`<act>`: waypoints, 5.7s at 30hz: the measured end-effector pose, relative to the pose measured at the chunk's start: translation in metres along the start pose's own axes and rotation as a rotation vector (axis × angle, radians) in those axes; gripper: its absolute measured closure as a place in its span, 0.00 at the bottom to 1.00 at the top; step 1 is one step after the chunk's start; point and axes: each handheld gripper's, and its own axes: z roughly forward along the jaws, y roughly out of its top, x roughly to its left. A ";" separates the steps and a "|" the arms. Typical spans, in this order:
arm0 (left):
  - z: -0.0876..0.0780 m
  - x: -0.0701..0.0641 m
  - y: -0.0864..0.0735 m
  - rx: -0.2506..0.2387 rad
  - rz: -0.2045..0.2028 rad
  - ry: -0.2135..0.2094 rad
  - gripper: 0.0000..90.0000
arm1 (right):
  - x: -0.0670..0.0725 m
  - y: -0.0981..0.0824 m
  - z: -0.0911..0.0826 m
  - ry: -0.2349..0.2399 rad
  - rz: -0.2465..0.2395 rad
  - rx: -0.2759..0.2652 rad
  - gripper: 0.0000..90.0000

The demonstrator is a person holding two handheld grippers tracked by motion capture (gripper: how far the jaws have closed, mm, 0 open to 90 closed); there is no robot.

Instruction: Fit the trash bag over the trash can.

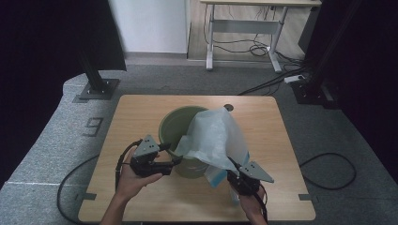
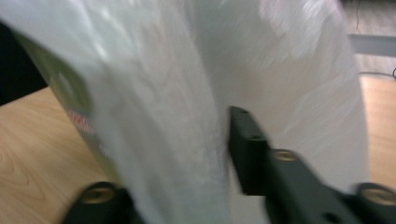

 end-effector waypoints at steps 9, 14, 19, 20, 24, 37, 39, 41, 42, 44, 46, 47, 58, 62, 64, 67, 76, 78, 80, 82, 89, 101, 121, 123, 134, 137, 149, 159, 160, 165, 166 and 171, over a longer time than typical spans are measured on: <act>0.004 -0.005 0.001 0.006 0.017 -0.015 0.40 | -0.006 0.044 -0.013 0.052 -0.033 -0.077 0.99; 0.007 -0.011 0.004 0.000 0.046 -0.044 0.38 | 0.003 0.072 -0.017 0.075 -0.067 -0.115 0.99; 0.011 -0.017 0.007 0.005 0.072 -0.065 0.37 | 0.015 0.091 -0.011 0.111 -0.102 -0.105 0.99; 0.014 -0.018 0.009 0.008 0.074 -0.066 0.37 | 0.016 0.092 -0.010 0.115 -0.103 -0.104 0.99; 0.022 -0.020 0.011 0.026 0.069 -0.052 0.40 | 0.018 0.094 -0.006 0.130 -0.091 -0.104 0.99; 0.033 -0.017 0.019 0.034 -0.036 -0.123 0.73 | 0.012 0.089 -0.009 0.154 -0.089 -0.085 0.94; 0.034 -0.017 0.021 0.032 -0.043 -0.125 0.76 | 0.011 0.088 -0.008 0.161 -0.084 -0.077 0.94; 0.034 -0.017 0.021 0.031 -0.046 -0.143 0.79 | 0.010 0.086 -0.009 0.165 -0.083 -0.071 0.93; 0.034 -0.017 0.021 0.031 -0.046 -0.143 0.81 | 0.010 0.086 -0.009 0.165 -0.083 -0.071 0.93; 0.033 -0.017 0.021 0.025 -0.051 -0.171 0.83 | 0.008 0.084 -0.009 0.170 -0.078 -0.066 0.92; 0.033 -0.017 0.021 0.019 -0.057 -0.193 0.87 | 0.006 0.082 -0.010 0.173 -0.073 -0.066 0.91; 0.033 -0.017 0.021 0.019 -0.055 -0.202 0.89 | 0.006 0.081 -0.010 0.177 -0.067 -0.064 0.90; 0.024 -0.002 0.022 -0.007 -0.135 -0.231 0.99 | 0.012 0.067 -0.022 0.240 -0.117 -0.074 0.69; 0.021 0.004 0.022 -0.009 -0.154 -0.224 0.99 | 0.013 0.060 -0.029 0.254 -0.115 -0.091 0.64; 0.019 0.009 0.022 -0.011 -0.162 -0.219 0.99 | 0.013 0.054 -0.035 0.265 -0.104 -0.107 0.61; 0.015 0.015 0.021 -0.017 -0.181 -0.203 0.99 | 0.011 0.046 -0.047 0.293 -0.100 -0.156 0.56; 0.002 0.037 0.014 -0.040 -0.254 -0.147 1.00 | -0.008 0.028 -0.076 0.269 -0.081 -0.209 0.51; 0.001 0.039 0.013 -0.043 -0.261 -0.141 1.00 | -0.010 0.026 -0.077 0.263 -0.072 -0.207 0.51; -0.001 0.042 0.012 -0.050 -0.272 -0.130 1.00 | -0.022 0.020 -0.079 0.247 -0.026 -0.200 0.51; -0.003 0.045 0.012 -0.055 -0.280 -0.126 1.00 | -0.028 0.017 -0.078 0.224 -0.022 -0.184 0.50; -0.007 0.051 0.012 -0.065 -0.298 -0.098 1.00 | -0.050 0.000 -0.055 0.145 0.012 -0.087 0.46; -0.011 0.064 0.006 -0.073 -0.334 -0.080 0.99 | -0.072 -0.031 -0.018 0.139 0.076 0.059 0.46; 0.024 0.054 0.016 -0.033 -0.290 -0.118 0.89 | -0.088 0.050 -0.067 0.187 0.070 -0.145 0.99; 0.022 0.055 0.015 -0.030 -0.281 -0.108 0.79 | -0.087 0.054 -0.068 0.185 0.063 -0.151 0.99; -0.026 0.064 0.004 -0.082 -0.246 -0.096 0.57 | -0.084 0.080 -0.066 0.115 0.030 -0.136 0.99; -0.033 0.063 0.002 -0.071 -0.205 -0.090 0.54 | -0.086 0.082 -0.068 0.099 0.026 -0.138 0.99; -0.033 0.043 0.022 -0.085 -0.138 -0.106 0.50 | -0.080 0.085 -0.063 0.123 0.026 -0.143 0.99; -0.012 0.026 0.030 -0.055 -0.101 -0.138 0.49 | -0.059 0.087 -0.049 0.181 0.025 -0.143 0.98; -0.010 0.025 0.030 -0.057 -0.100 -0.140 0.49 | -0.055 0.086 -0.047 0.191 0.025 -0.142 0.98; -0.002 0.020 0.028 -0.043 -0.096 -0.150 0.49 | -0.041 0.083 -0.041 0.215 0.011 -0.132 0.98; 0.002 0.018 0.028 -0.035 -0.094 -0.158 0.48 | -0.035 0.082 -0.038 0.225 0.003 -0.132 0.98; 0.010 0.009 0.029 -0.025 -0.079 -0.165 0.47 | -0.026 0.082 -0.033 0.246 0.009 -0.132 0.98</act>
